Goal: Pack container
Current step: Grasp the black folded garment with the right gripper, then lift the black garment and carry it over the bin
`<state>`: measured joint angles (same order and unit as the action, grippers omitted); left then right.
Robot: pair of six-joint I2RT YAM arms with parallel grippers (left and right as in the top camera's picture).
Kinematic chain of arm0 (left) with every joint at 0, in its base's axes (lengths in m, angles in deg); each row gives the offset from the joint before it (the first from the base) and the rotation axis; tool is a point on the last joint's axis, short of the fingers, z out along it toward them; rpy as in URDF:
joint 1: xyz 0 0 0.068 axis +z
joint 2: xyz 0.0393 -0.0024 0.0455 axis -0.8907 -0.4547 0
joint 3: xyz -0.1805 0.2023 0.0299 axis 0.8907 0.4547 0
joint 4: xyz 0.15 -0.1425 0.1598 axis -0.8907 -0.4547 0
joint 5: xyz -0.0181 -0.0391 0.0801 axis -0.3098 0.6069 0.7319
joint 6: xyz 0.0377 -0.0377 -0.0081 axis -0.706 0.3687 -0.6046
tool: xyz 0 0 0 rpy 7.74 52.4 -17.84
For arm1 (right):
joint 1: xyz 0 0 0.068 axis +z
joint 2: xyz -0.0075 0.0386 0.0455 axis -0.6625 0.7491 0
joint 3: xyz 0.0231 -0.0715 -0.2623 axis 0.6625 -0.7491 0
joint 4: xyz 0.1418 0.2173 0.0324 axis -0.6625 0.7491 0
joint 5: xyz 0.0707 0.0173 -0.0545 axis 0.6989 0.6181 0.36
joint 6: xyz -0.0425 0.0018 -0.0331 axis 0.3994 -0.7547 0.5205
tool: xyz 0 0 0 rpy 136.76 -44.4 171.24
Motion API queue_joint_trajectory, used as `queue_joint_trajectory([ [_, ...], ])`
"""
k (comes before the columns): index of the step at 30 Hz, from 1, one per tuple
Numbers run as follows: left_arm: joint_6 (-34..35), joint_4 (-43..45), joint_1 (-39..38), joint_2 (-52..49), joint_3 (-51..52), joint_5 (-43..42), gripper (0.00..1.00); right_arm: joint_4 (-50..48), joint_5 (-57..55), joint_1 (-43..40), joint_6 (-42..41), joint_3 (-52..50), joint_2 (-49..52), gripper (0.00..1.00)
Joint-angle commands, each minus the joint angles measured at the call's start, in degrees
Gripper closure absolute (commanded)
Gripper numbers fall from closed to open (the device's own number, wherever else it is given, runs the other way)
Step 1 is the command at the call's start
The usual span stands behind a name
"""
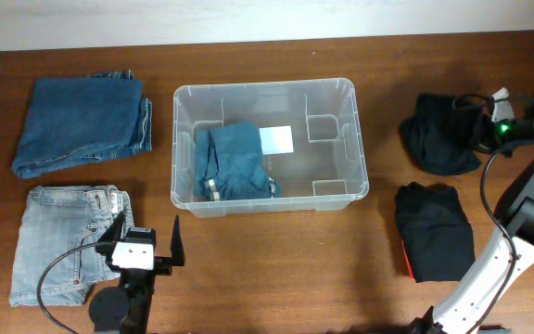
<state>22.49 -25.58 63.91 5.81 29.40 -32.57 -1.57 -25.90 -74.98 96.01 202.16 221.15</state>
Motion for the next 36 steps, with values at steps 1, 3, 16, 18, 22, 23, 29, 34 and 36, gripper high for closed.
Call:
queue_joint_trajectory([
  [1,-0.9,0.0,0.3,0.3,0.4,0.4,0.0,4.1,12.0,0.3,-1.6,7.9,0.2,0.96],
  [3,-0.9,0.0,0.3,0.3,0.4,0.4,0.0,8.1,17.6,0.3,-1.6,12.7,0.2,0.96],
  [16,-0.9,0.0,0.3,0.3,0.4,0.4,0.01,31.2,38.2,4.8,-1.3,30.9,-2.8,0.96],
  [18,-0.9,0.0,0.3,0.3,0.4,0.4,0.01,33.3,38.3,7.5,-1.3,32.9,-3.9,0.96],
  [22,-0.9,0.0,0.3,0.3,0.4,0.4,0.01,33.9,38.6,13.5,-1.6,36.4,-7.5,0.96],
  [23,-0.9,0.0,0.3,0.3,0.4,0.4,0.01,34.6,38.6,15.6,-1.6,37.7,-9.0,0.96],
  [29,-0.9,0.0,0.3,0.3,0.4,0.4,0.01,34.1,33.6,25.9,-8.4,40.4,-16.4,0.96],
  [34,-0.9,0.0,0.3,0.3,0.4,0.4,0.01,32.1,10.6,36.2,-22.1,40.4,-17.3,0.96],
  [36,-0.9,0.0,0.3,0.3,0.4,0.4,0.01,31.6,3.2,40.7,-26.4,40.1,-16.9,0.96],
])
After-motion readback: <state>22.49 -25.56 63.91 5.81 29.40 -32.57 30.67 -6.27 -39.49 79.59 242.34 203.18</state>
